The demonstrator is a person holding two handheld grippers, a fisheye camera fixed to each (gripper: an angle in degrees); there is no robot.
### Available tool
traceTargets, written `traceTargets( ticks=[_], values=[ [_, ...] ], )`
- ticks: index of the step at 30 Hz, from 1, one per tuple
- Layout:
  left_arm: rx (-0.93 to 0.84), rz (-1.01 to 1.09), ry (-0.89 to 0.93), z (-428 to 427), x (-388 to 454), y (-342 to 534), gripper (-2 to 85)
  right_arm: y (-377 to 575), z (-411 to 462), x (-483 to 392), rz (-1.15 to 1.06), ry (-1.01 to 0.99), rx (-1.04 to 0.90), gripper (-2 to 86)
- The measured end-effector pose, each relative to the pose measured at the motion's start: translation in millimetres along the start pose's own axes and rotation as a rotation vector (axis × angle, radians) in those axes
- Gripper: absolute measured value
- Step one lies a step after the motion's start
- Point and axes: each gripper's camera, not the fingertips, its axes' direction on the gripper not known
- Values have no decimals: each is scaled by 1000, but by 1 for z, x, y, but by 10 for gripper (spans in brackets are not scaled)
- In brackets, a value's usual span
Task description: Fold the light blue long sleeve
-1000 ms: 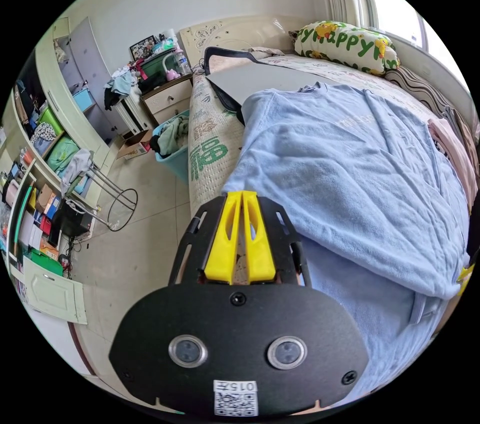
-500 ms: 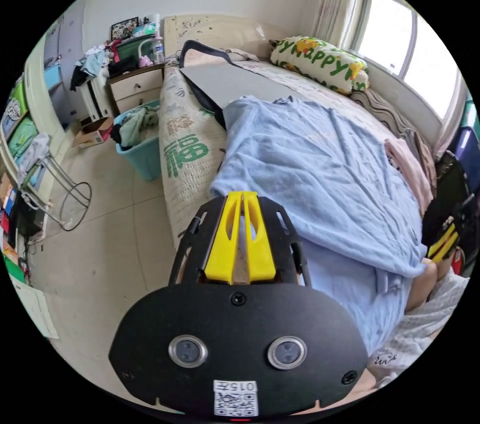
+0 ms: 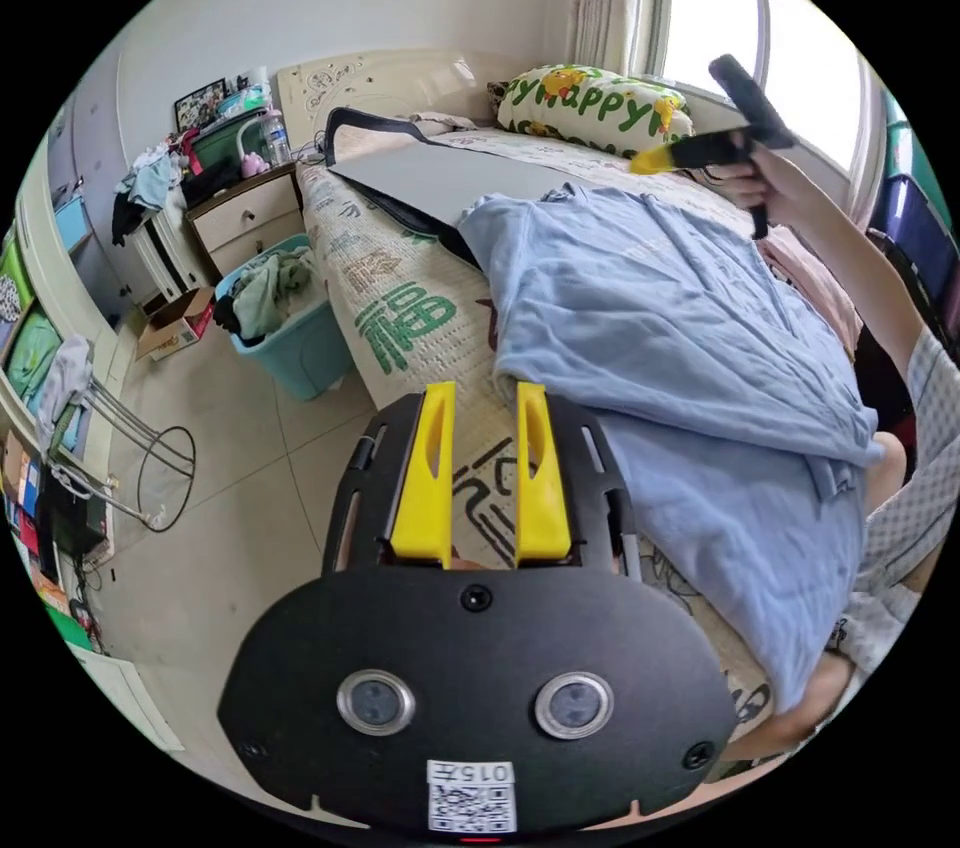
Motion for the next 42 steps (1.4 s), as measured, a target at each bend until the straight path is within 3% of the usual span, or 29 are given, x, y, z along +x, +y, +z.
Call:
traceTargets(
  ticks=[5, 10, 17, 20, 26, 28, 32, 34, 38, 42],
  values=[
    [27, 87, 70, 11, -7, -3, 82, -67, 73, 40, 91, -96, -82, 117],
    [59, 126, 167, 16, -13, 2, 37, -90, 110, 67, 223, -92, -162, 71],
    [168, 120, 62, -21, -1, 31, 21, -87, 101, 68, 214, -58, -48, 42],
    [49, 136, -24, -1, 13, 27, 29, -83, 110, 60, 191, 15, -99, 56],
    [179, 4, -141, -55, -6, 29, 47, -38, 13, 93, 160, 76, 2, 76],
    [215, -27, -202, -68, -12, 13, 55, -14, -21, 109, 147, 133, 64, 72],
    [244, -11, -113, -52, 6, -58, 89, 35, -60, 137, 182, 365, 141, 79],
    [235, -25, -112, -32, 17, -89, 90, 46, -64, 148, 211, 372, 157, 90],
    [75, -40, -157, 32, 24, -153, 95, 51, -59, 173, 264, 402, 108, 119],
    [-10, -148, -92, 80, -2, -186, 104, 44, -54, 195, 274, 482, 89, 128]
  ],
)
